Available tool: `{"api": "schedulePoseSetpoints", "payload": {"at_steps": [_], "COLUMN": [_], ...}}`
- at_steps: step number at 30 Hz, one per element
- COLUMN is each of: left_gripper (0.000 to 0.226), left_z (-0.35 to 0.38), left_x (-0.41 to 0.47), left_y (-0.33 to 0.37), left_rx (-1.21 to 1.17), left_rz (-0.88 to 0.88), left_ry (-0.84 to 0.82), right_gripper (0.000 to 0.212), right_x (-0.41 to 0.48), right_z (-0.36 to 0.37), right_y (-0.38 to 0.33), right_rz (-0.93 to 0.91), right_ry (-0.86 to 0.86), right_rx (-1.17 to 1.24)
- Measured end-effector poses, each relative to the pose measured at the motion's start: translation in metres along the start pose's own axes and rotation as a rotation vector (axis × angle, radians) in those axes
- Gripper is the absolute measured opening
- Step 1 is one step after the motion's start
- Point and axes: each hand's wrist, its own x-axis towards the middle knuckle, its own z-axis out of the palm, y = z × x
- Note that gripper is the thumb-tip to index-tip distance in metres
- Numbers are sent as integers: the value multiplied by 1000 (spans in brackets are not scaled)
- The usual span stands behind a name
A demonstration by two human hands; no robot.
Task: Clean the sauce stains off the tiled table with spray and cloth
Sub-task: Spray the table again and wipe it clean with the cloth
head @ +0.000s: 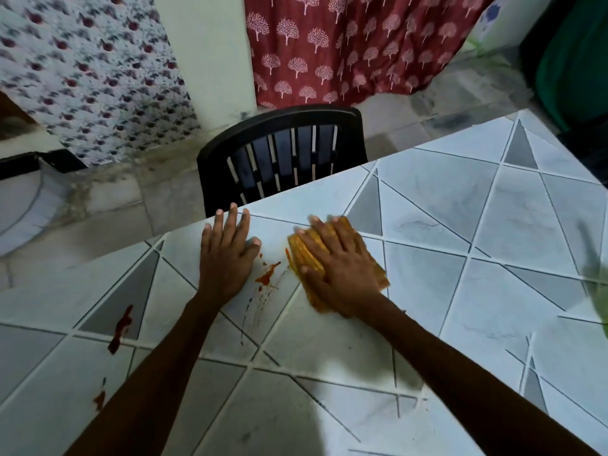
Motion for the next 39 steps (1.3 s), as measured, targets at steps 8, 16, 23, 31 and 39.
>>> {"api": "schedulePoseSetpoints", "payload": {"at_steps": [8, 16, 23, 31, 39], "left_gripper": [83, 66, 63, 85, 79], "left_z": [3, -5, -5, -14, -12], "left_x": [2, 3, 1, -1, -34], "left_y": [-10, -2, -1, 1, 24], "left_rx": [10, 19, 79, -50, -74], "left_rz": [14, -37, -35, -50, -50], "left_ry": [-36, -103, -116, -158, -86], "right_gripper": [76, 71, 73, 69, 74], "right_x": [102, -66, 40, -153, -6], "right_z": [-20, 3, -9, 11, -5], "right_y": [41, -3, 28, -20, 32], "right_rz": [440, 8, 490, 21, 456], "right_ry": [80, 0, 83, -40, 71], "right_rx": [32, -19, 38, -73, -8]}}
